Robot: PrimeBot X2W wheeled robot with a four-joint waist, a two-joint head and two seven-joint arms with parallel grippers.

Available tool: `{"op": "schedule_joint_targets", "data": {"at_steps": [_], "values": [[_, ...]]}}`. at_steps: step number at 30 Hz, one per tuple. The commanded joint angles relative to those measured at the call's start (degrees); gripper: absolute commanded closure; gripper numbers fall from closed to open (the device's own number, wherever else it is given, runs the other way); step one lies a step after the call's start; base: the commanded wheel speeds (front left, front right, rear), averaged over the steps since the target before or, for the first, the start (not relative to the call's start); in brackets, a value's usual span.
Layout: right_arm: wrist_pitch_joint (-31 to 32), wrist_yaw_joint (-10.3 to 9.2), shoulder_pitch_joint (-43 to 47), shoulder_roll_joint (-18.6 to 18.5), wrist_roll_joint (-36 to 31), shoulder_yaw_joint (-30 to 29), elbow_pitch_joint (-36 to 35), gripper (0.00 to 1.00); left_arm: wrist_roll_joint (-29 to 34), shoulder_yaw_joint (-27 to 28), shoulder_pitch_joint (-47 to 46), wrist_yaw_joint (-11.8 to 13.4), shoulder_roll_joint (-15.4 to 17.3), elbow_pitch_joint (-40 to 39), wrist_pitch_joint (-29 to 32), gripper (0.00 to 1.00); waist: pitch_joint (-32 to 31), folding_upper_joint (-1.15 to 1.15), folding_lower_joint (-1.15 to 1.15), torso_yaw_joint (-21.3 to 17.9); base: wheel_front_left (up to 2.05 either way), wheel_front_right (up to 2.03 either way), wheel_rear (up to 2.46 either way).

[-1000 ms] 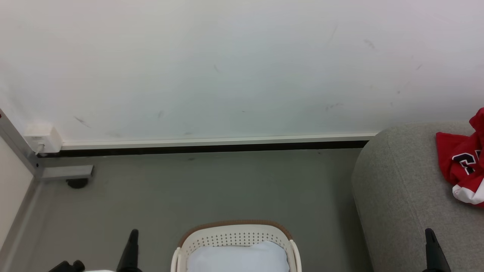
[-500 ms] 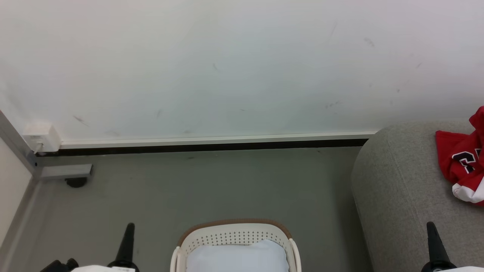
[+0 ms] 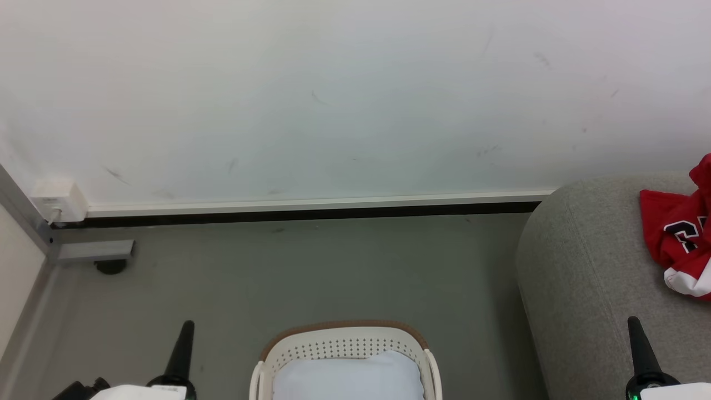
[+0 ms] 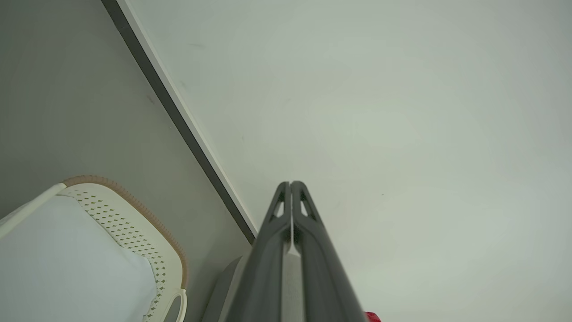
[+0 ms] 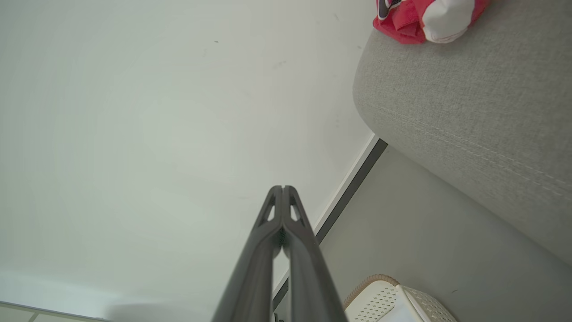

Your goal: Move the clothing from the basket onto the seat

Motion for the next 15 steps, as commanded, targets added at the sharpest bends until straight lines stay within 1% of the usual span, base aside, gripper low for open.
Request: {"op": "schedule_joint_targets", "data": {"at_steps": [1,15], "values": [[0.27,-0.07,-1.08,-0.60,1.53,-0.20,-0.61,1.00,-1.33,0.43,-1.11,-0.39,0.43,-0.66,0.31,1.00,0.02,0.00,0.00,-0.01,0.00,0.00,0.00],[1.99,-0.09,-2.09,-0.64,8.41,-0.59,-0.74,1.00,-7.89,1.34,-1.66,-0.42,0.48,-1.12,2.15,1.00,0.36,0.00,0.00,-0.15,0.00,0.00,0.00]]}}
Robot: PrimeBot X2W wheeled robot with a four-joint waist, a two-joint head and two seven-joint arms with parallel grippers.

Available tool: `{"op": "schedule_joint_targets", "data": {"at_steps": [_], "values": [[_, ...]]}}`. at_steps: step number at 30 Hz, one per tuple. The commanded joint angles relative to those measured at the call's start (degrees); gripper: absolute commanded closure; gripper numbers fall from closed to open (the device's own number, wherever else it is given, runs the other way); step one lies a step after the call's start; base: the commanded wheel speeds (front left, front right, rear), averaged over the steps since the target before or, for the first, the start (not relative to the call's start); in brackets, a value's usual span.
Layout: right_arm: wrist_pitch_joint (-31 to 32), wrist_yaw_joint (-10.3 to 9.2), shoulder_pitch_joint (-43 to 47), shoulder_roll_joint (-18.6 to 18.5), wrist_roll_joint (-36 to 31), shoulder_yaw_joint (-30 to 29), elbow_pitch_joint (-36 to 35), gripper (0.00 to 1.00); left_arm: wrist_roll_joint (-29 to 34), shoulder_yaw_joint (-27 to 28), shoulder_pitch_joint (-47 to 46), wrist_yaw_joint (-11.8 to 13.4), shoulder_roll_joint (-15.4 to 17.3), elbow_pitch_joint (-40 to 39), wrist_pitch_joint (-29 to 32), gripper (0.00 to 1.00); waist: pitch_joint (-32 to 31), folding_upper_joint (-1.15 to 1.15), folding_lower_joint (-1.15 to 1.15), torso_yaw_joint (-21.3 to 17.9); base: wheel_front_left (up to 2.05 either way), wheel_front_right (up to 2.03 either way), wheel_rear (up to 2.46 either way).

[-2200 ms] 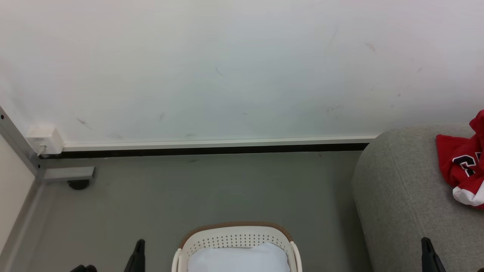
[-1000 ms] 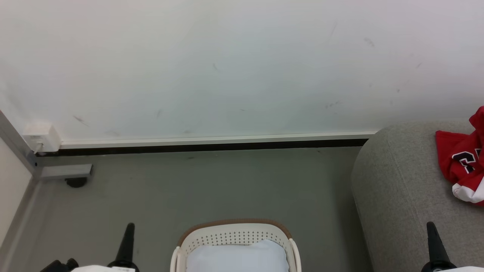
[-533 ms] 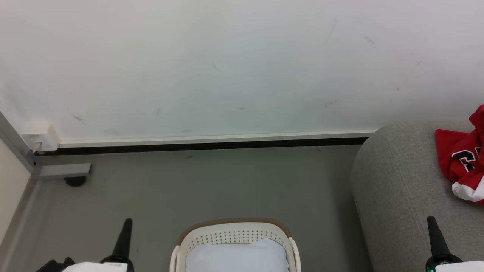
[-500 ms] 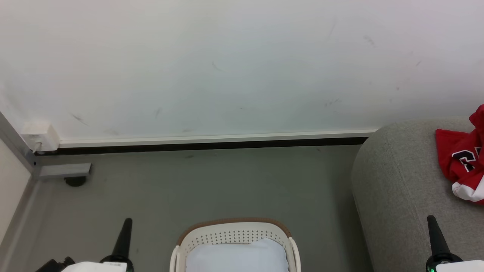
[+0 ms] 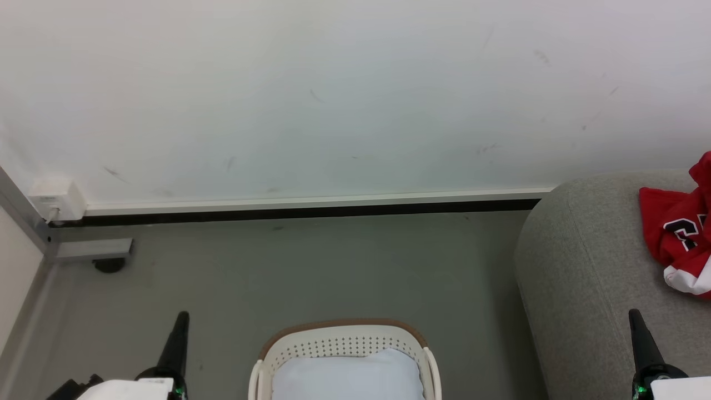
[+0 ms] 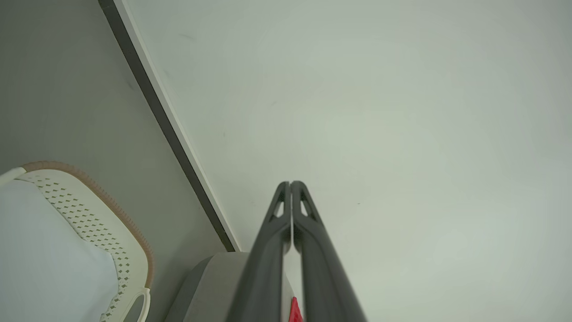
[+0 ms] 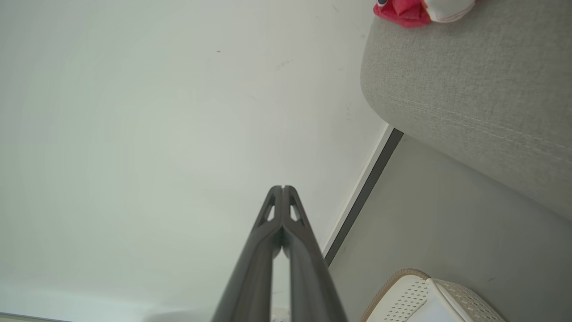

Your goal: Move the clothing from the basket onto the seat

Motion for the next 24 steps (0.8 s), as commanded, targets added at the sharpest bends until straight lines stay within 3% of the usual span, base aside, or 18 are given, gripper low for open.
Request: {"op": "schedule_joint_targets", "data": {"at_steps": [1,24], "values": [[0.21,-0.09,-0.98,-0.55,1.52,-0.21,-0.53,1.00,-1.32,0.31,-0.77,-0.35,0.45,-0.47,0.36,1.00,0.03,0.00,0.00,-0.01,0.00,0.00,0.00],[2.75,-0.11,-2.25,-0.59,11.14,-0.79,-0.68,1.00,-10.56,1.68,-1.68,-0.42,0.50,-1.16,2.89,1.00,0.57,0.00,0.00,-0.25,0.00,0.00,0.00]]}}
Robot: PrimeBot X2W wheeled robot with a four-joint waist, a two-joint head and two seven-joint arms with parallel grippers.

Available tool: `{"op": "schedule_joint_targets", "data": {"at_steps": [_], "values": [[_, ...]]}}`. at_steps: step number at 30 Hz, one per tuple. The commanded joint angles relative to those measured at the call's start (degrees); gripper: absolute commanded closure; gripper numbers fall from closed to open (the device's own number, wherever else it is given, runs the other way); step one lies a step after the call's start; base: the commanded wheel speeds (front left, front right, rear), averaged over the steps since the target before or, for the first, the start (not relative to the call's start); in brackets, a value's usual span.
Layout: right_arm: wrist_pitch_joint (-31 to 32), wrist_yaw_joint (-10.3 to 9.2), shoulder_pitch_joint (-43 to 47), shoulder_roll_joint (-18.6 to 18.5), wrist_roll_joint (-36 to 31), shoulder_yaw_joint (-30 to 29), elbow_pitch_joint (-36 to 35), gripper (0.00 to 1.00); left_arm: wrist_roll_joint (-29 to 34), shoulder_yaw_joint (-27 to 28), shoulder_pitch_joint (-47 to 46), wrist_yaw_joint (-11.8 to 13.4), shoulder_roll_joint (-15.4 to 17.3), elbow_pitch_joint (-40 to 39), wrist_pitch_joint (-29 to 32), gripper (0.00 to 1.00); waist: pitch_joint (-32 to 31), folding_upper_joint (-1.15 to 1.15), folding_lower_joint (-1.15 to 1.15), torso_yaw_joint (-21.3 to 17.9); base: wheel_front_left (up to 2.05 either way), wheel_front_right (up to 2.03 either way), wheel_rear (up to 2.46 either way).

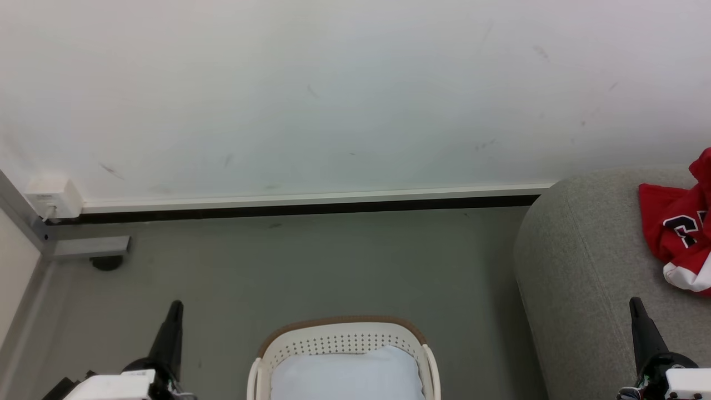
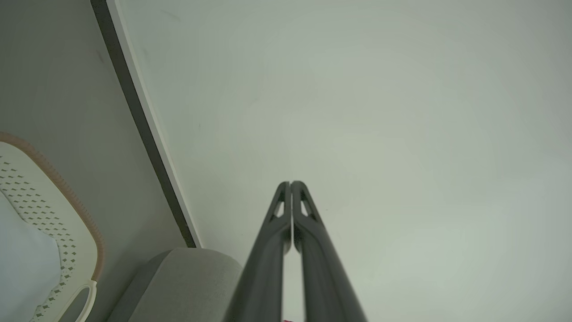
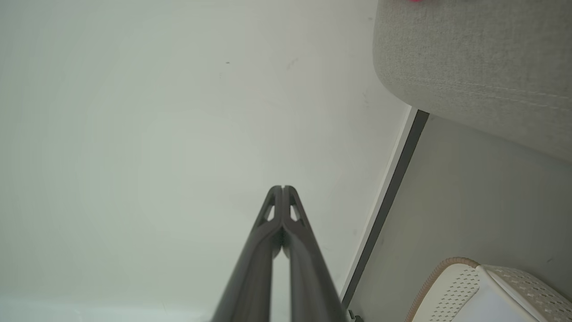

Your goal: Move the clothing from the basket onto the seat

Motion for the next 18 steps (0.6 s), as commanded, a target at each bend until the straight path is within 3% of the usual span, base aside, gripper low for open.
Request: {"op": "schedule_joint_targets", "data": {"at_steps": [1,18], "values": [[0.38,-0.11,-0.64,-0.45,1.34,-0.29,-0.35,1.00,-1.15,0.35,-0.68,-0.35,0.43,-0.32,0.39,1.00,0.03,0.00,0.00,-0.01,0.00,0.00,0.00],[0.72,-0.12,-0.93,-0.45,2.51,-0.34,-0.35,1.00,-2.66,0.52,-0.77,-0.36,0.44,-0.39,0.75,1.00,0.13,0.00,0.00,-0.06,0.00,0.00,0.00]]}}
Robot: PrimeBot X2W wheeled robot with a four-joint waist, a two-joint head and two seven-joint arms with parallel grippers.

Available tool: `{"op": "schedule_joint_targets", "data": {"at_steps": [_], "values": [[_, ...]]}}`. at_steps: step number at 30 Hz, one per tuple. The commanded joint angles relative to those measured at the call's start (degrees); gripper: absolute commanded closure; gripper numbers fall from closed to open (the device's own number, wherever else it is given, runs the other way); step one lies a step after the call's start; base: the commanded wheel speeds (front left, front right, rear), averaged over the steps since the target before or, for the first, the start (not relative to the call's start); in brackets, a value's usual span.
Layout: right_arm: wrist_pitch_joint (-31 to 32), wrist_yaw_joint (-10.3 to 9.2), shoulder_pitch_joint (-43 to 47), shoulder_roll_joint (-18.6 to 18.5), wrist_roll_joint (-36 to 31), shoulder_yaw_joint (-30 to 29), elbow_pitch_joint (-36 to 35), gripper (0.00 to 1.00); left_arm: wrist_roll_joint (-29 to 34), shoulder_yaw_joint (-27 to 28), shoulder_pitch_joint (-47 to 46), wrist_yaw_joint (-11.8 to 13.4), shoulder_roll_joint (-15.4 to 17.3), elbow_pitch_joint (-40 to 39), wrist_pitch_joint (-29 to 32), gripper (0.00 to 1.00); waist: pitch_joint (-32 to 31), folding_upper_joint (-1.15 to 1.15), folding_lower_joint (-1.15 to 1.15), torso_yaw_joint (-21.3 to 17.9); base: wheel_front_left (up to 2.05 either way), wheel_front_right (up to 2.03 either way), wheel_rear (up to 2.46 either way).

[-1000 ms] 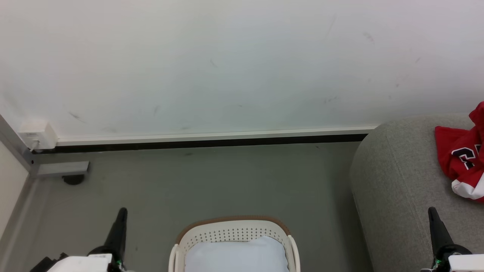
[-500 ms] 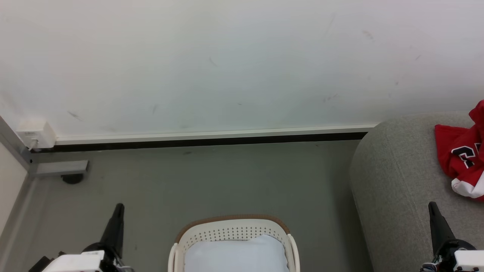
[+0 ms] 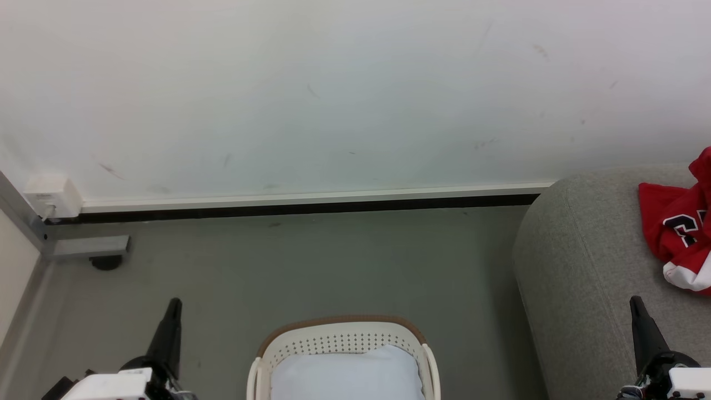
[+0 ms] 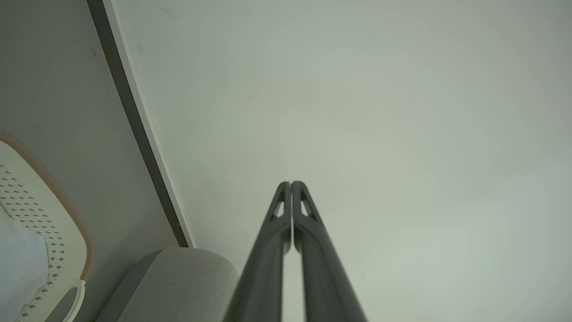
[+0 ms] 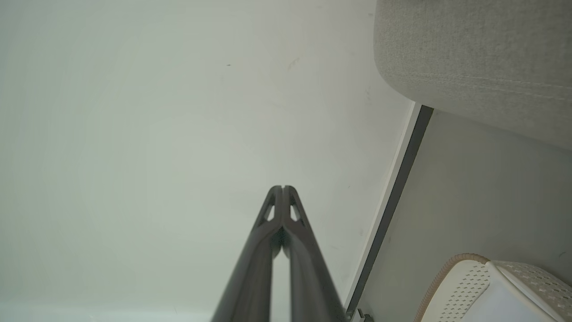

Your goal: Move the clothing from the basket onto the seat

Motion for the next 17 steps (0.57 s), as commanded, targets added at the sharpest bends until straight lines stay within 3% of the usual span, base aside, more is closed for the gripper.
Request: {"op": "schedule_joint_targets", "data": {"at_steps": [1,17], "values": [[0.17,-0.12,-0.77,-0.40,0.10,-0.19,-0.27,1.00,-0.77,0.18,-0.49,-0.35,0.42,-0.17,0.22,1.00,0.00,0.00,0.00,0.00,0.00,0.00,0.00],[0.16,-0.12,-0.77,-0.39,0.10,-0.18,-0.27,1.00,-0.78,0.17,-0.49,-0.35,0.41,-0.18,0.22,1.00,0.00,0.00,0.00,0.00,0.00,0.00,0.00]]}}
